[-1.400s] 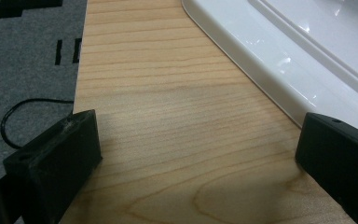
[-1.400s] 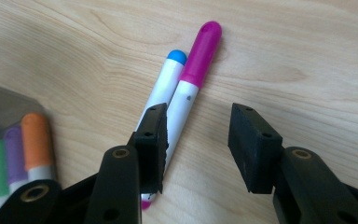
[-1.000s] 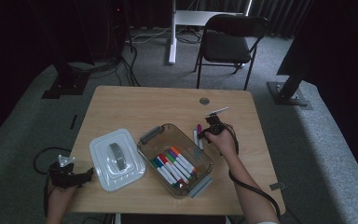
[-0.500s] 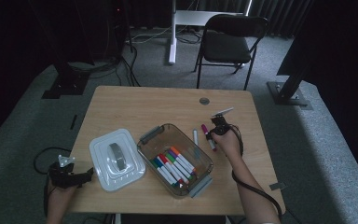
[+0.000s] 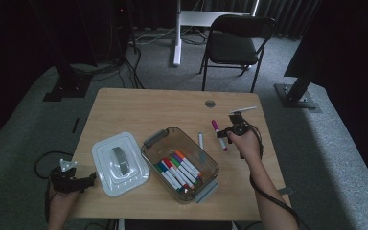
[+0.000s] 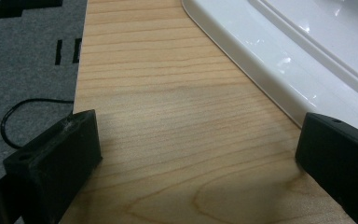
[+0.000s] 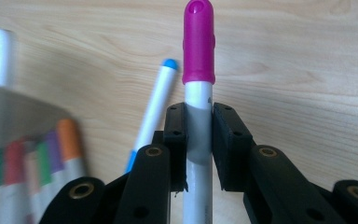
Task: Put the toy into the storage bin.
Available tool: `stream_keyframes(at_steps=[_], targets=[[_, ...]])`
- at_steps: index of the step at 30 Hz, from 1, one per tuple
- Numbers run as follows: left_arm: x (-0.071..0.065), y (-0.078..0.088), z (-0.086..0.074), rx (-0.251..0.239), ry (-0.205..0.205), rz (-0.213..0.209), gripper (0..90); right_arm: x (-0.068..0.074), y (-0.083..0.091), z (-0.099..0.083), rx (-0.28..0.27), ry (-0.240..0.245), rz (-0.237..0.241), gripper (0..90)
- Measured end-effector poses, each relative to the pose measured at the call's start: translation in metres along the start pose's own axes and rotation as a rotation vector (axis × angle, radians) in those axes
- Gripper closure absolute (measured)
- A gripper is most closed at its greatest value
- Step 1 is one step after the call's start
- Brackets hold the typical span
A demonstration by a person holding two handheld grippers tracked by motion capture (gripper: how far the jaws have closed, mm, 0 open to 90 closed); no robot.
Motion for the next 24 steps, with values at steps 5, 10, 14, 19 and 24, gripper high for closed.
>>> stream_keyframes(at_steps=[5,10,14,19,24], targets=[[0.0,0.0,0.0,0.0,0.0,0.0,0.5,0.021,0.023,-0.002,-0.015,0.051,0.062,76.3],[0.0,0.0,0.0,0.0,0.0,0.0,0.4,0.053,0.038,-0.009,-0.018,0.114,0.133,76.3],[0.0,0.0,0.0,0.0,0.0,0.0,0.5,0.07,0.042,-0.013,-0.014,0.144,0.167,76.3],[0.0,0.0,0.0,0.0,0.0,0.0,0.4,0.095,0.046,-0.021,0.008,0.187,0.219,76.3],[0.0,0.0,0.0,0.0,0.0,0.0,0.5,0.12,0.047,-0.035,0.021,0.252,0.242,76.3]])
Point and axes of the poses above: each handheld gripper's, and its own axes: y roughly backward along the jaws, z roughly out of its top, x roughly to its left, the point moved 10 cm from there along -y, roughly forward along the jaws, and after that the axes turned 13 degrees about -y, right-handed, at the moved point
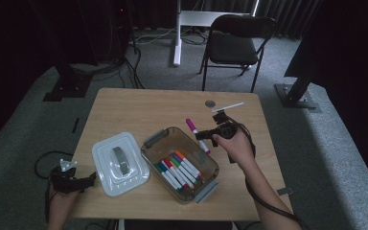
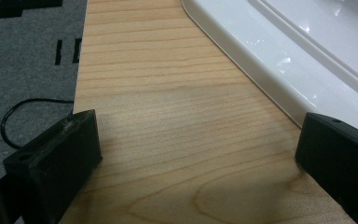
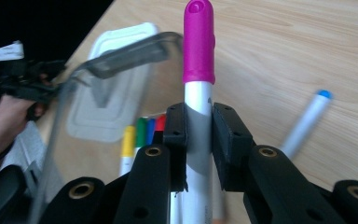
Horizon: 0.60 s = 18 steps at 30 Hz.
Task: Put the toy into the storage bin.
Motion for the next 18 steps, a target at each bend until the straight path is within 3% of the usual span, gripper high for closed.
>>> stream_keyframes(at_steps=[4,6,9,18], targets=[[0.0,0.0,0.0,-0.001,-0.001,0.001,0.5,0.021,-0.007,-0.006,0.029,0.031,0.036,76.3],[0.0,0.0,0.0,-0.001,-0.001,0.001,0.4,0.024,-0.009,-0.007,0.035,0.04,0.039,76.3],[0.0,0.0,0.0,-0.001,0.001,0.0,0.5,0.035,-0.02,-0.018,0.082,0.081,0.051,76.3],[0.0,0.0,0.0,-0.001,0.0,0.001,0.5,0.055,-0.042,-0.034,0.151,0.09,0.102,76.3]])
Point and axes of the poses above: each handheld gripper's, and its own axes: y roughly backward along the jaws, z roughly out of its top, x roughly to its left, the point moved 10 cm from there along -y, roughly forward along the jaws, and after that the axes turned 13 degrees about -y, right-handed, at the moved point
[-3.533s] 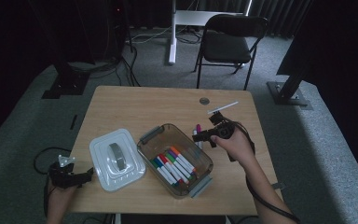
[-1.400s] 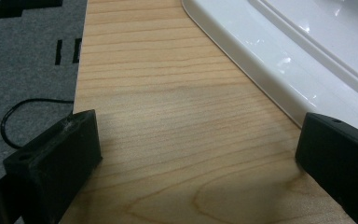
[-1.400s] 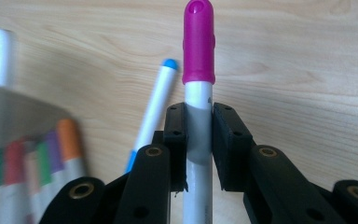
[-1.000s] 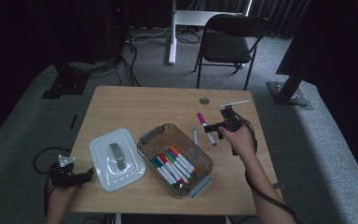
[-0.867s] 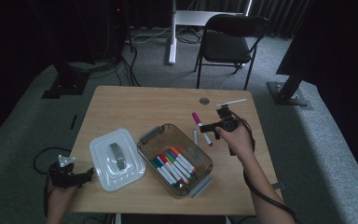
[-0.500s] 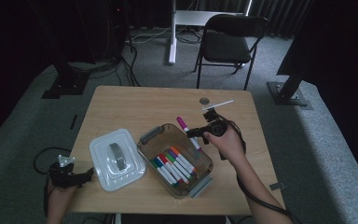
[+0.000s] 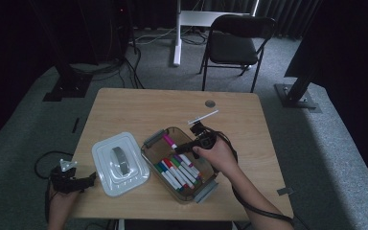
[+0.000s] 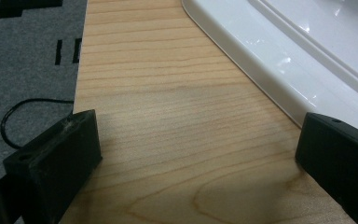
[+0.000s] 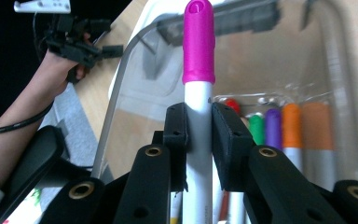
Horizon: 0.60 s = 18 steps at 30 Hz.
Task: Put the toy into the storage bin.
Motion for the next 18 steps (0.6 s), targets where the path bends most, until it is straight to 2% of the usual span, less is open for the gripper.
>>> stream_keyframes(at_steps=[4,6,13,18], targets=[[0.0,0.0,0.0,0.001,-0.002,0.0,0.4,0.006,-0.016,-0.01,0.057,0.005,0.011,76.3],[0.0,0.0,0.0,0.002,-0.002,-0.001,0.5,0.009,-0.02,-0.011,0.061,0.006,0.018,76.3],[0.0,0.0,0.0,0.0,-0.002,0.0,0.5,0.013,-0.035,-0.018,0.109,0.03,-0.007,76.3],[0.0,0.0,0.0,0.0,0.0,0.0,0.4,0.014,-0.048,-0.023,0.15,0.029,-0.013,76.3]])
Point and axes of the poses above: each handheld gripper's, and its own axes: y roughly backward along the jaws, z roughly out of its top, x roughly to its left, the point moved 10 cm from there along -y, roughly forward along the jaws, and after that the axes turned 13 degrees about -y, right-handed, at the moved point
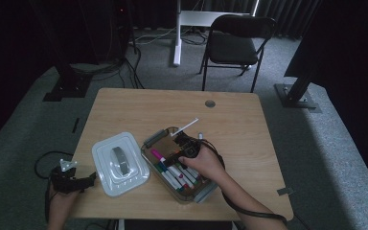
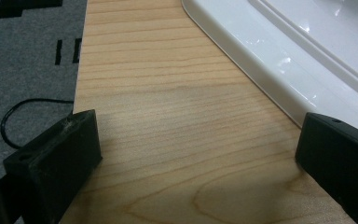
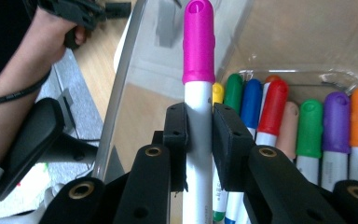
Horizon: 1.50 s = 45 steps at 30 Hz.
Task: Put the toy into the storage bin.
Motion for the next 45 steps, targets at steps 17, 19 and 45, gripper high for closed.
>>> stream_keyframes(at_steps=[17,19,45], targets=[[0.0,0.0,0.0,0.001,0.0,0.0,0.5,-0.005,-0.042,-0.012,0.155,0.011,-0.077,76.2],[0.0,0.0,0.0,0.001,0.0,0.0,0.5,-0.008,-0.046,-0.013,0.174,0.012,-0.099,76.1],[0.0,0.0,0.0,0.0,0.0,0.0,0.5,-0.008,0.008,-0.006,0.045,0.031,-0.055,71.1]])
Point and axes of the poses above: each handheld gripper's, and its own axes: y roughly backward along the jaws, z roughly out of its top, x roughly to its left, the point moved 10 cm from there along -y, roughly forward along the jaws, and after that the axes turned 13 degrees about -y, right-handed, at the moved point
